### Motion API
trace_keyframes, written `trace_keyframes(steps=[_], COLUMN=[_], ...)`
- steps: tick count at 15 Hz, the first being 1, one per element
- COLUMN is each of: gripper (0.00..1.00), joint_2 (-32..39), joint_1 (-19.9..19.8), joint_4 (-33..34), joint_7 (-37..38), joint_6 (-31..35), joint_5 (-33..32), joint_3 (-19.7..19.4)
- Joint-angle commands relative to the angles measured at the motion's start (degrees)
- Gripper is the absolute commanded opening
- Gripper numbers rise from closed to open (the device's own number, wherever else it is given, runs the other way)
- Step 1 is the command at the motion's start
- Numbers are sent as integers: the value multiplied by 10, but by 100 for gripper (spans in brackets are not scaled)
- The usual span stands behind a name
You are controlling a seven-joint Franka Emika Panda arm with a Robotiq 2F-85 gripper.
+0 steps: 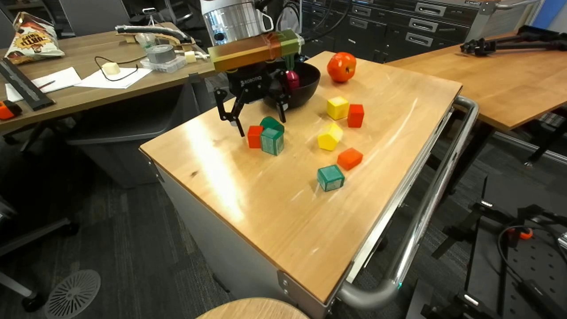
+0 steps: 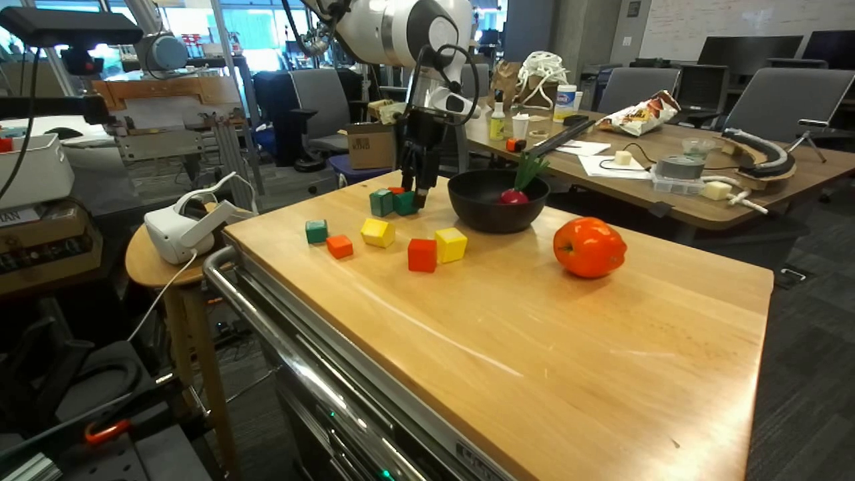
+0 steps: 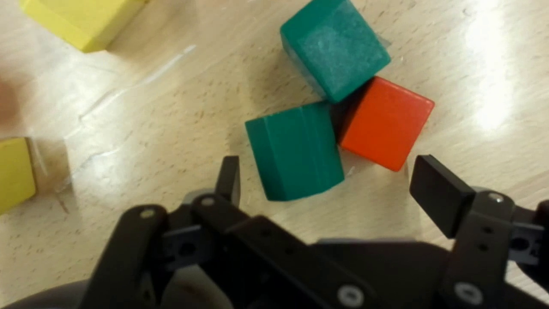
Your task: Place the toys in the black bowl then put the apple at the left back corner of the trolley
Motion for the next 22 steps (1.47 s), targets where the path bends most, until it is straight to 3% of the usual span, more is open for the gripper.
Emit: trace_keyframes(steps=[1, 4, 6, 7, 8, 11, 14, 17, 22], gripper=[100, 100, 80, 77, 90, 100, 100, 100, 100], joint_2=[30, 41, 44, 41, 38, 26, 29, 32, 29], joint_1=[10, 7, 4, 4, 6, 7, 8, 11, 1], joint_4=[48, 64, 75, 77, 76, 63, 64, 68, 57], joint_7=[23, 20, 15, 10, 11, 4, 9, 33, 85], joint_6=[-12, -32, -66, -89, -109, -173, -209, -180, -38], joint_5=[-1, 2, 3, 0, -6, -16, -16, -16, 20], joint_3=[-7, -5, -4, -4, -7, -9, -9, -15, -13])
